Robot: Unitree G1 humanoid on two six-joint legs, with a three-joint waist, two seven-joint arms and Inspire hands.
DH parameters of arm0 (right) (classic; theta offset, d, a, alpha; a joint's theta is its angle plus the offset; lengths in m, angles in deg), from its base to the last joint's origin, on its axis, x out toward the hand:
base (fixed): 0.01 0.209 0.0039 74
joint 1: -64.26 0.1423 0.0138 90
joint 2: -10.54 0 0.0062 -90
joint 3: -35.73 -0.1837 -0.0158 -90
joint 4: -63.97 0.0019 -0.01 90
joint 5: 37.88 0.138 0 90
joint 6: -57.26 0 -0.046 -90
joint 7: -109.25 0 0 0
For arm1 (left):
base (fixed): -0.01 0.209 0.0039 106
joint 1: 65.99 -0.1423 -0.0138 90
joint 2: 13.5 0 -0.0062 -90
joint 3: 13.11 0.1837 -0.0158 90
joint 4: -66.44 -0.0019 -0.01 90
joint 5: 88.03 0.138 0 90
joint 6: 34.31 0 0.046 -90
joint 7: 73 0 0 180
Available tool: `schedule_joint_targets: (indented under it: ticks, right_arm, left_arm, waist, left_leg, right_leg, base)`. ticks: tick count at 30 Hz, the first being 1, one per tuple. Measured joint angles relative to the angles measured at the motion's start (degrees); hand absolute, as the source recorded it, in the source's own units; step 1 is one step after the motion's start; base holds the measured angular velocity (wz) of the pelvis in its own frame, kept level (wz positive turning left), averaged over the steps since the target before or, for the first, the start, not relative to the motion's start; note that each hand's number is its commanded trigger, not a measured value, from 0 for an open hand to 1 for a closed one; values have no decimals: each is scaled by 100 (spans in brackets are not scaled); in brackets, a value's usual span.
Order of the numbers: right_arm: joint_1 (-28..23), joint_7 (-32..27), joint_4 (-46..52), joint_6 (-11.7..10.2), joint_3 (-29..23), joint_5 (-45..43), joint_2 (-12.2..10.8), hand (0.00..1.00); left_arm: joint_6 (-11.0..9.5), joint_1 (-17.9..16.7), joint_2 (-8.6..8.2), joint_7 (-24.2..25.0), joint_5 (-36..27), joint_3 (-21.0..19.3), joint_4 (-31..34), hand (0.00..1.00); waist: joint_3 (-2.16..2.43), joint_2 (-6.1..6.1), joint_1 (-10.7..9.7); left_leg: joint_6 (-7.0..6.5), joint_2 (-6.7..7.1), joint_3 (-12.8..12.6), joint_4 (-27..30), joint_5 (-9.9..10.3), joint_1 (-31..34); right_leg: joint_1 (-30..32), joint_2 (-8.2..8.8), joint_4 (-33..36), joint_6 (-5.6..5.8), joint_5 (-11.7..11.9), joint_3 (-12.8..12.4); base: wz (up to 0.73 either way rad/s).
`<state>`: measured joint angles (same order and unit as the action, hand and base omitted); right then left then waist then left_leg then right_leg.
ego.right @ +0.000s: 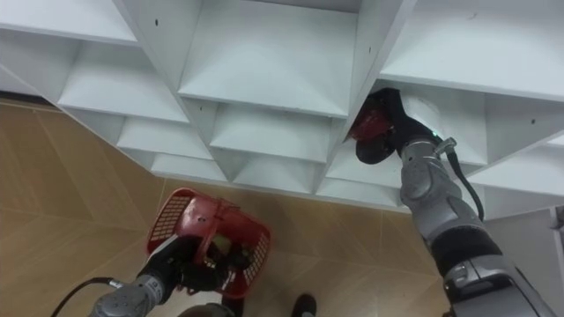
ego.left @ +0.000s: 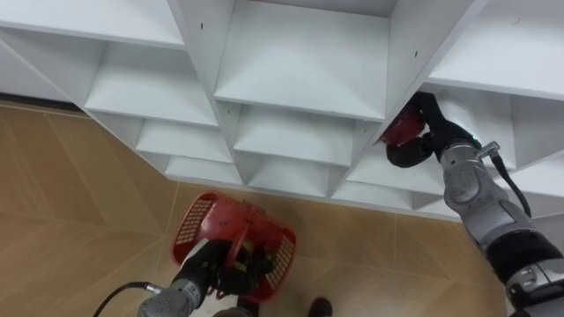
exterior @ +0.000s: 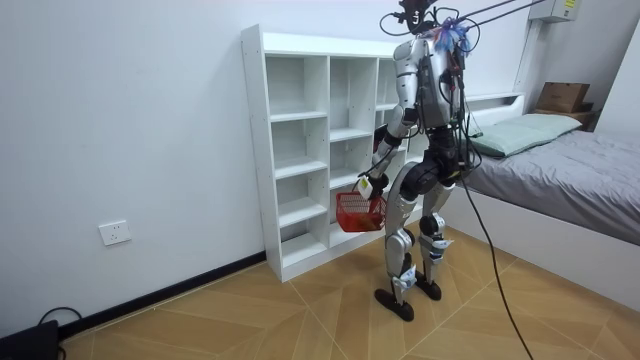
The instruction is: Collect fruits from the closet
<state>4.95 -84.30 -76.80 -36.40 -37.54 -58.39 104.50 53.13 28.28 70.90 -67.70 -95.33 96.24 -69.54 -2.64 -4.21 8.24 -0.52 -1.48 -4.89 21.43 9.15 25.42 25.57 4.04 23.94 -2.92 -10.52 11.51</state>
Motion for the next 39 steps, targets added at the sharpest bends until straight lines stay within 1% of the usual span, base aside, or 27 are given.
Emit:
schedule_joint_targets:
  ticks: [17,20,23,26,28,32,34,36,37,39]
  right_arm:
    - [-38,68,20,0,0,36,2,100]
    - [-74,64,70,-6,-1,32,2,100]
    - [-278,42,290,-8,-12,79,2,100]
    - [-634,34,656,-7,-19,217,-39,100]
    - [-863,39,923,-16,-18,470,-152,100]
    - [-1081,23,964,-92,-13,655,-345,100]
    - [-1230,25,971,-196,-23,657,-497,100]
    - [-1355,-3,1014,-280,-90,665,-518,100]
    - [-1466,6,1094,-285,-90,658,-520,100]
    - [-1660,40,1237,-287,-79,653,-568,100]
  left_arm:
    - [-1,-7,-4,27,-1,5,-1,100]
    - [-14,-7,-11,25,1,6,-10,100]
    - [-24,-14,-48,-10,-2,7,-28,100]
    - [-30,-46,-79,-16,1,9,-28,100]
    - [-30,-56,-77,-17,-2,7,-27,100]
    - [-52,-57,-77,-17,2,9,-14,100]
    - [-58,-61,-84,-18,2,3,-14,100]
    - [-60,-86,-97,-25,-3,-1,-8,100]
    - [-61,-104,-96,-41,-3,-8,-7,100]
    - [-62,-147,-95,-109,-6,-12,20,100]
  waist:
    - [37,48,-9]
    - [53,72,-15]
    - [69,98,-37]
    - [82,122,-97]
    - [84,124,-162]
    - [87,131,-218]
    - [109,176,-230]
    - [143,230,-251]
    - [158,254,-251]
    - [170,273,-291]
  left_leg:
    - [-3,2,-10,4,-3,-17]
    - [-4,3,-8,-4,-4,-27]
    - [-4,2,-25,-13,-4,-55]
    - [-1,1,-43,-22,-6,-96]
    - [4,7,-56,-36,-16,-122]
    - [-2,7,-56,-57,-43,-137]
    - [-7,5,-48,-95,-75,-117]
    - [-13,17,-44,-146,-99,-111]
    - [-13,20,-52,-168,-107,-118]
    - [-6,18,-54,-189,-112,-118]
  right_leg:
    - [4,1,21,-1,1,-25]
    - [3,0,23,0,3,-35]
    - [-6,4,51,-1,4,-35]
    - [-27,3,66,-1,4,-48]
    - [-37,0,69,-3,4,-74]
    - [-43,6,32,-5,9,-73]
    - [-36,1,-15,-4,43,-58]
    - [-20,6,-36,4,56,-63]
    - [-19,4,-46,4,59,-71]
    - [-15,2,-26,1,60,-69]
  base:
    - [0]
    - [0]
    - [0]
    - [-3]
    - [-5]
    - [0]
    - [2]
    - [2]
    - [0]
    - [0]
